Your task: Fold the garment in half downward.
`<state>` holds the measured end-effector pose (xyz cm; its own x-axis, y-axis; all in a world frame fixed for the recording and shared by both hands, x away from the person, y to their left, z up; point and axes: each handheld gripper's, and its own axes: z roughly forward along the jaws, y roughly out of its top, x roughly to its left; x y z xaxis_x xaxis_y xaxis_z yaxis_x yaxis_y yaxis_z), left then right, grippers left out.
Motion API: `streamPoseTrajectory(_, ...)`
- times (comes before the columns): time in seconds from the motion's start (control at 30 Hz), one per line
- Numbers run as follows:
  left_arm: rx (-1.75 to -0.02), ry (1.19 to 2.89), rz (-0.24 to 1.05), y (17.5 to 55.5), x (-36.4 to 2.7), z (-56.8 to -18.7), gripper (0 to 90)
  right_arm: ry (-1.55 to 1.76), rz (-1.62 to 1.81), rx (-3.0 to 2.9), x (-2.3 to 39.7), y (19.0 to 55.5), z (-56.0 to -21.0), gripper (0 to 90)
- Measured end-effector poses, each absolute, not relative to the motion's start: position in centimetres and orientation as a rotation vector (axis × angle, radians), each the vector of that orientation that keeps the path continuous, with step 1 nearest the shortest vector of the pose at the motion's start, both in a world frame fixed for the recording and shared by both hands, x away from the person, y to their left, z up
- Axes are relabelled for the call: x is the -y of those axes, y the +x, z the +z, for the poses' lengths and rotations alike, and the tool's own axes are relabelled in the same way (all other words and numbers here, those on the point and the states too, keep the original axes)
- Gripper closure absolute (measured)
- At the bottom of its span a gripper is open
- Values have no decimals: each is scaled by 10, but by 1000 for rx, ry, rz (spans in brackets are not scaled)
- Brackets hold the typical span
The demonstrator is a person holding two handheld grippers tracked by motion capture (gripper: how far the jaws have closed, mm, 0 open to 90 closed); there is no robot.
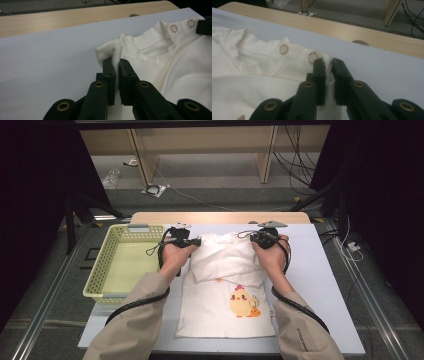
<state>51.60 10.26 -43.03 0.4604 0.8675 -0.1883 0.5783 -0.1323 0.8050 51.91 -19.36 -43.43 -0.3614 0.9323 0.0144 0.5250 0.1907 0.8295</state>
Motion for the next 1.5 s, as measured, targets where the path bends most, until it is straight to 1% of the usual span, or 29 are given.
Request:
streamPoseTrajectory(0.23, -1180, 1802, 444, 518, -101, -424, 844, 1348, 1080, -1925, 196, 518, -428, 822)
streamPoseTrajectory(0.77, -1155, 1723, 430, 520, -105, -412, 844, 1320, 1102, -1884, 199, 517, -414, 820)
streamPoseTrajectory(1.17, -1125, 1719, 451, 522, -105, -408, 844, 1312, 1106, -1861, 199, 517, -410, 820)
streamPoseTrajectory(1.33, -1075, 1741, 488, 523, -105, -409, 844, 1305, 1106, -1861, 199, 517, -409, 820)
streamPoseTrajectory(1.5, -1074, 1740, 482, 522, -105, -408, 844, 1302, 1100, -1863, 199, 517, -410, 820)
